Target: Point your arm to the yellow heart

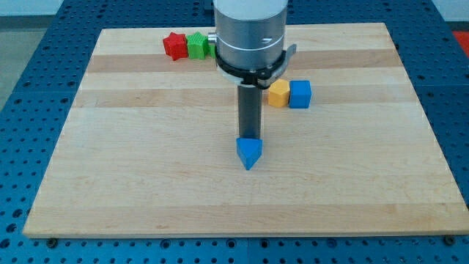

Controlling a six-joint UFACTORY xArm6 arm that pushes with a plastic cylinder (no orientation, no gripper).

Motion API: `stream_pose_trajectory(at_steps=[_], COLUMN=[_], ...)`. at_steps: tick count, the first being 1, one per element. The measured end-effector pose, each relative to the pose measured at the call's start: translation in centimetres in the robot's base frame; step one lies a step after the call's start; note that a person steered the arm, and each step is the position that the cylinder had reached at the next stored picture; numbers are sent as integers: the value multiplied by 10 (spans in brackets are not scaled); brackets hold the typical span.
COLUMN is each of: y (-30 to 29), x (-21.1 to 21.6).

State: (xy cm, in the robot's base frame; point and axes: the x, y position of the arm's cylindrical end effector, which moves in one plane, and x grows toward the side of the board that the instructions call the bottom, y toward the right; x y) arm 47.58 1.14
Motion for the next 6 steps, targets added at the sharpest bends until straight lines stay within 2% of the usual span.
stream_pose_trajectory(at_steps=[2,4,6], y=[70,134,141], x=[-16,-57,-109])
